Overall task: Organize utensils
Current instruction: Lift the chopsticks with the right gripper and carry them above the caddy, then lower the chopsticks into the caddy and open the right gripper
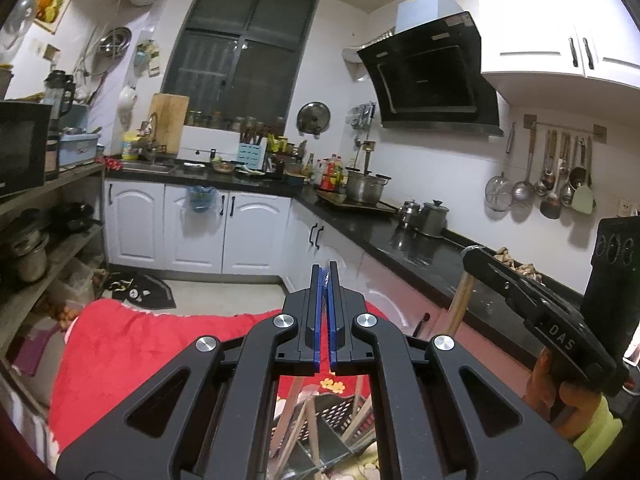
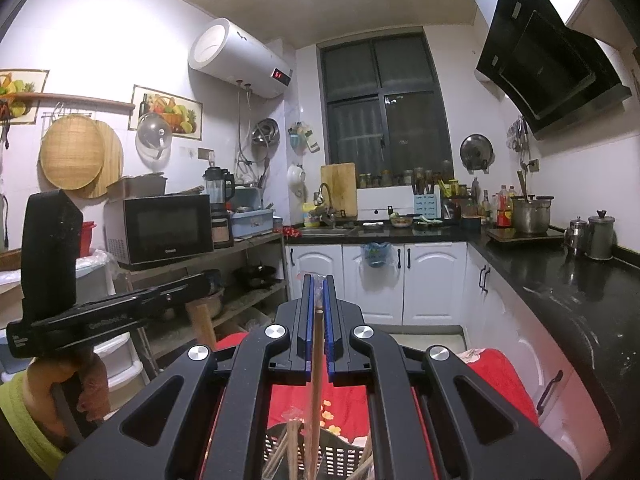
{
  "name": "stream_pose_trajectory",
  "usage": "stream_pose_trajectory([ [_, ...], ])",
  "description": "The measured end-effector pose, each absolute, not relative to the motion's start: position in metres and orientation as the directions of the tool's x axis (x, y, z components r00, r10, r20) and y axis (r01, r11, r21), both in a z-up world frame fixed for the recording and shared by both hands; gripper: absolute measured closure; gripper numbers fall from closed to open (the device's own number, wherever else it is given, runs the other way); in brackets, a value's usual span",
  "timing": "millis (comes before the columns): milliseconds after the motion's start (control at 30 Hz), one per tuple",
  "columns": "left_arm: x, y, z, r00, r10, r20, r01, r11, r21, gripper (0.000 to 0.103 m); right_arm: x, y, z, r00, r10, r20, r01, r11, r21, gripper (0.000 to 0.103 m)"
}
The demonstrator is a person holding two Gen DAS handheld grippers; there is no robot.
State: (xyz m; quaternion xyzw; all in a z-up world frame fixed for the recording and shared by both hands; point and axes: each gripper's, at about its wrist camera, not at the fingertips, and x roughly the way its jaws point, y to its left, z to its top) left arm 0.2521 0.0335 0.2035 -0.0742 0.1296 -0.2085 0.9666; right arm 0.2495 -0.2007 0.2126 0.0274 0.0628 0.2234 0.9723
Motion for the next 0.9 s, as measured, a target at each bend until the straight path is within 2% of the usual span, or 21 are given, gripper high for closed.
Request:
stream_pose_trajectory([
  [500, 0.262, 0.032, 0.161, 0.864, -0.424, -0.273, 0.374, 0.902, -0.218, 0.102, 0.275, -0.198, 0.175, 0.908, 0.400, -0.123, -0.390, 0.915, 0.101, 0.098],
  [900, 0.261, 0.016, 0.125, 0.845, -0.427, -0.322, 0.383, 0.903, -0.194, 0.102, 0.290, -0.196, 0.135, 0.913, 0.361, -0.191, -0.341, 0.931, 0.132, 0.098],
])
